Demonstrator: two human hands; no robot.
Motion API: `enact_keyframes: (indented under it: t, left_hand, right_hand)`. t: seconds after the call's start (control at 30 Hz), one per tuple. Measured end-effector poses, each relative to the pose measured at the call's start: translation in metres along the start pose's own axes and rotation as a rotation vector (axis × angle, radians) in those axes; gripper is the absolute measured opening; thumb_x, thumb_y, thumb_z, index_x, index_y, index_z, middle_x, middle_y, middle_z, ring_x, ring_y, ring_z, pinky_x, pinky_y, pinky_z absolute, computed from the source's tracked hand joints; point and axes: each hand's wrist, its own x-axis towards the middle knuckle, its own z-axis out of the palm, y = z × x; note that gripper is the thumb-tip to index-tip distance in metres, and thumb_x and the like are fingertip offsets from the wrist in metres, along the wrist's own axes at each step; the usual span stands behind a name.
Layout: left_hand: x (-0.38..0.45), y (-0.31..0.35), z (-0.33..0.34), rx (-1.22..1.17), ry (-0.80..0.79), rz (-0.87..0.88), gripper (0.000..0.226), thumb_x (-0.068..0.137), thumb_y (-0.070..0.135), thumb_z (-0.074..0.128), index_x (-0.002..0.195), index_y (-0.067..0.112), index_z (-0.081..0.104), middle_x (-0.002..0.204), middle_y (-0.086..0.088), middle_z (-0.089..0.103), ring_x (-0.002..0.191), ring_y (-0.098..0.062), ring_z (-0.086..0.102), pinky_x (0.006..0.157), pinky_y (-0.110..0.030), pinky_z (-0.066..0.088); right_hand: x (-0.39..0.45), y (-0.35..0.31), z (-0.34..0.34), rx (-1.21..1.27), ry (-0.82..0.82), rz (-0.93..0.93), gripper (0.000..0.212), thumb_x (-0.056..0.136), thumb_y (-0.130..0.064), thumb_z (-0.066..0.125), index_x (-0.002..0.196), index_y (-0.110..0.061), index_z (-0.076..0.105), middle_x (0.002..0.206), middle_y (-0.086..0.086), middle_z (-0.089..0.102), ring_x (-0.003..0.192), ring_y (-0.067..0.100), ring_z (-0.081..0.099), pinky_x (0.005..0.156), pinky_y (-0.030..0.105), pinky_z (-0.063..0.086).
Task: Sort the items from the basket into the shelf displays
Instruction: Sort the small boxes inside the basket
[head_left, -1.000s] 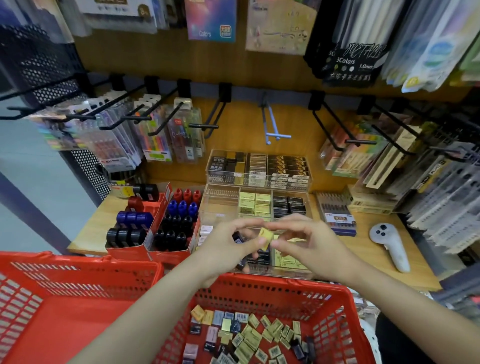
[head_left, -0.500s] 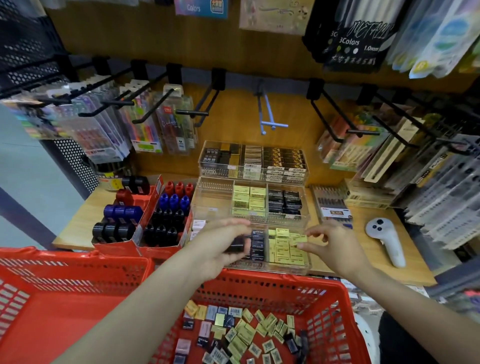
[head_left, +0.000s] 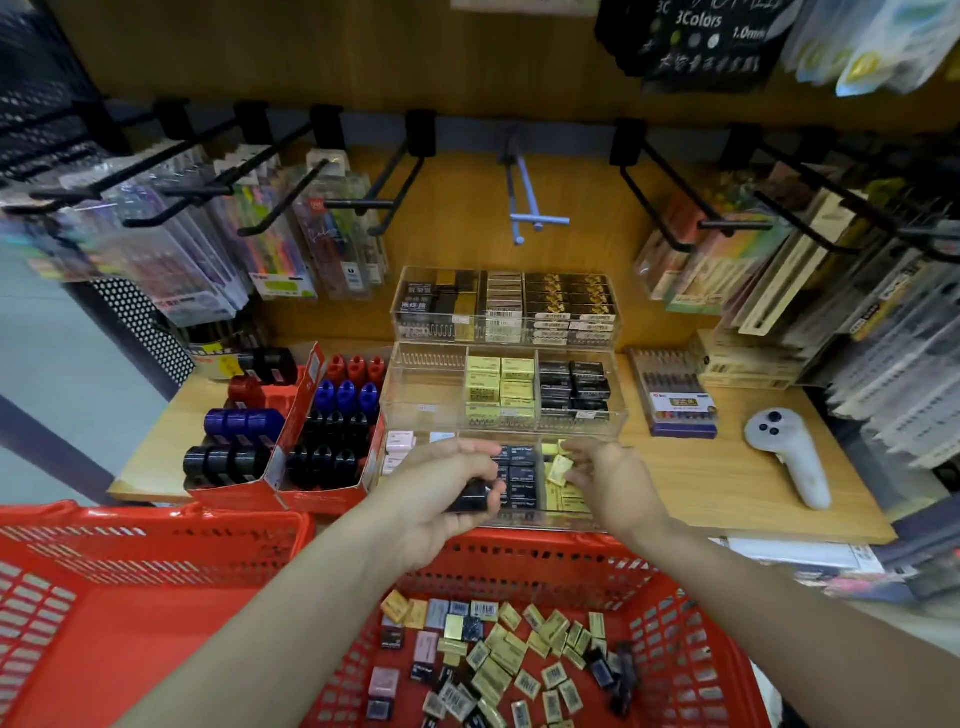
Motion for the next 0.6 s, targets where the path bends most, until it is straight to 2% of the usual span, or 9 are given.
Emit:
enact_keyframes:
  t: [0.07,0.13,0.2,0.3,0.43,0.6]
  left_hand:
    - [0.001,-0.002,0.0,0.03,-0.002,0.002,0.02,0.086,-0.012,0.061,0.09,0.005,0.072,0.087,-0.016,0.066,0.055,-0.016,0.066,0.048,-0.023,0.052]
    - [0.0,-0.004,0.001,0.064,-0.015,0.009,0.02,0.086,-0.011,0.062,0.094,0.005,0.072,0.092,-0.017,0.067,0.058,-0.016,0.067,0.05,-0.023,0.053]
    - [0.0,-0.005,0.002,0.073,-0.028,0.012,0.02,0.086,-0.01,0.063,0.095,0.005,0.072,0.096,-0.019,0.067,0.061,-0.017,0.068,0.052,-0.024,0.053]
    - [0.0,-0.007,0.003,0.068,-0.045,0.014,0.02,0.085,-0.01,0.063,0.096,0.005,0.073,0.097,-0.02,0.068,0.064,-0.018,0.069,0.053,-0.024,0.053]
    - [0.0,-0.007,0.003,0.051,-0.09,0.021,0.025,0.082,-0.011,0.065,0.097,0.006,0.074,0.095,-0.018,0.067,0.071,-0.022,0.068,0.059,-0.028,0.056]
    - [-0.003,-0.006,0.004,-0.047,-0.204,0.022,0.047,0.078,-0.026,0.046,0.102,0.005,0.072,0.109,-0.019,0.06,0.092,-0.029,0.063,0.066,-0.034,0.059]
  right_hand:
    - [-0.004,0.001,0.002,0.06,0.035,-0.008,0.029,0.092,-0.007,0.066,0.121,-0.011,0.068,0.109,0.009,0.073,0.098,0.015,0.069,0.091,0.025,0.053]
    - [-0.008,0.003,0.005,0.091,0.086,-0.039,0.027,0.09,-0.005,0.068,0.116,-0.009,0.071,0.109,0.008,0.072,0.094,0.015,0.069,0.092,0.025,0.053]
    - [-0.009,0.003,0.007,0.092,0.115,-0.058,0.026,0.09,-0.003,0.067,0.115,-0.008,0.072,0.113,0.008,0.066,0.097,0.018,0.066,0.097,0.027,0.05]
    - [-0.006,0.0,0.01,0.071,0.115,-0.033,0.025,0.093,-0.006,0.064,0.116,-0.009,0.072,0.113,0.007,0.064,0.105,0.019,0.061,0.099,0.022,0.044]
    - [-0.004,-0.004,0.014,0.091,0.12,-0.031,0.023,0.092,-0.005,0.065,0.113,-0.008,0.073,0.112,0.007,0.068,0.101,0.018,0.064,0.098,0.029,0.048]
    - [-0.005,-0.004,0.013,0.124,0.117,-0.044,0.017,0.089,-0.006,0.069,0.105,-0.008,0.076,0.105,0.006,0.072,0.093,0.015,0.067,0.091,0.029,0.053]
